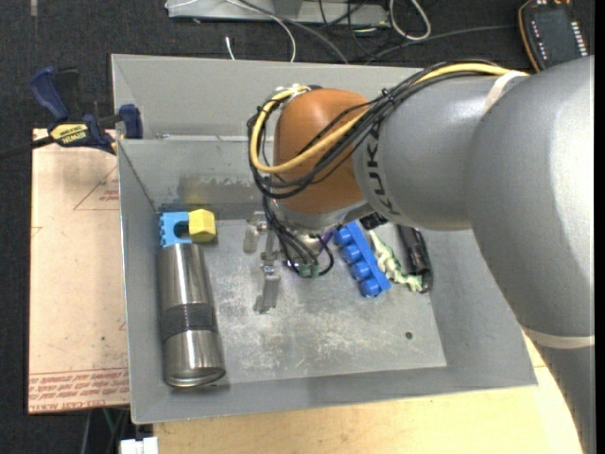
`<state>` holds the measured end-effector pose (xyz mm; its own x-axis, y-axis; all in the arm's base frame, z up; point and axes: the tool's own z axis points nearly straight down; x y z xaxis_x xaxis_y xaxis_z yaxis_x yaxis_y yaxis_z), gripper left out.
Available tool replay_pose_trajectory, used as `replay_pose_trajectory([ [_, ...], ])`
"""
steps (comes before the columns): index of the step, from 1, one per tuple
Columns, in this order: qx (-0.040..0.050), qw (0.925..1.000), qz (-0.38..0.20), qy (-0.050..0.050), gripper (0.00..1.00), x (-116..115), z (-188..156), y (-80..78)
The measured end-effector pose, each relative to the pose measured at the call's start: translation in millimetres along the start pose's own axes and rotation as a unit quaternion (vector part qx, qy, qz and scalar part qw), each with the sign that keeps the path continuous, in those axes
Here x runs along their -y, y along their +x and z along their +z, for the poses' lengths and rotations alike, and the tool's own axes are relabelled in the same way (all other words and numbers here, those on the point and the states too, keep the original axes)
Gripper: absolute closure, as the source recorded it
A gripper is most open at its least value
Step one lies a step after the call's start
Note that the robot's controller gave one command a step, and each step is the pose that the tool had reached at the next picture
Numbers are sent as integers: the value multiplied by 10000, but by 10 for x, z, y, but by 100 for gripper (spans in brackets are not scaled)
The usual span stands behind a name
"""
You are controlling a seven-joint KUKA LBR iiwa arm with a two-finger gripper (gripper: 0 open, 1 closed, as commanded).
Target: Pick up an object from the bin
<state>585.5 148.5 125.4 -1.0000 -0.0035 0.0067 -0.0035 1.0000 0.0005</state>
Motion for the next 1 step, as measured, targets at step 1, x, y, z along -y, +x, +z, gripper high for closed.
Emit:
replay_pose_trajectory([
  [1, 37, 10000, 21, -5, 0, 8, -45, -22],
])
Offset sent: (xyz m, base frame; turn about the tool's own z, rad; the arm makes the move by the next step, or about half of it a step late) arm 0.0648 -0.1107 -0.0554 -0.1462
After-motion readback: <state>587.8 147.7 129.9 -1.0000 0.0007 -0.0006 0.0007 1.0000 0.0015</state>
